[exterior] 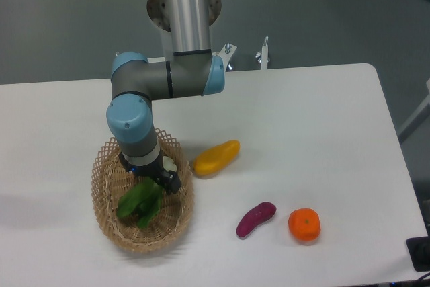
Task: Pick up the green vegetable from the basket
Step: 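Close the gripper on the green bok choy leaves in the basket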
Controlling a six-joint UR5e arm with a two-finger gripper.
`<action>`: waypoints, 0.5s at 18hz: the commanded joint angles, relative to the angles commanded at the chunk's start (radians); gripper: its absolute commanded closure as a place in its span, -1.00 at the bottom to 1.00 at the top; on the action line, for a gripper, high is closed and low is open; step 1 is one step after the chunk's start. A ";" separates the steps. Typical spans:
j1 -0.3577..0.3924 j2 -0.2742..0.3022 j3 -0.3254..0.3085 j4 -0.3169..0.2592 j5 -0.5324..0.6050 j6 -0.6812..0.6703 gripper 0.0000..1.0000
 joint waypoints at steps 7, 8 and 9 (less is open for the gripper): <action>0.000 0.000 -0.003 0.009 0.008 0.003 0.06; 0.000 0.003 -0.002 0.011 0.008 0.003 0.08; 0.000 0.005 -0.003 0.011 0.008 0.005 0.08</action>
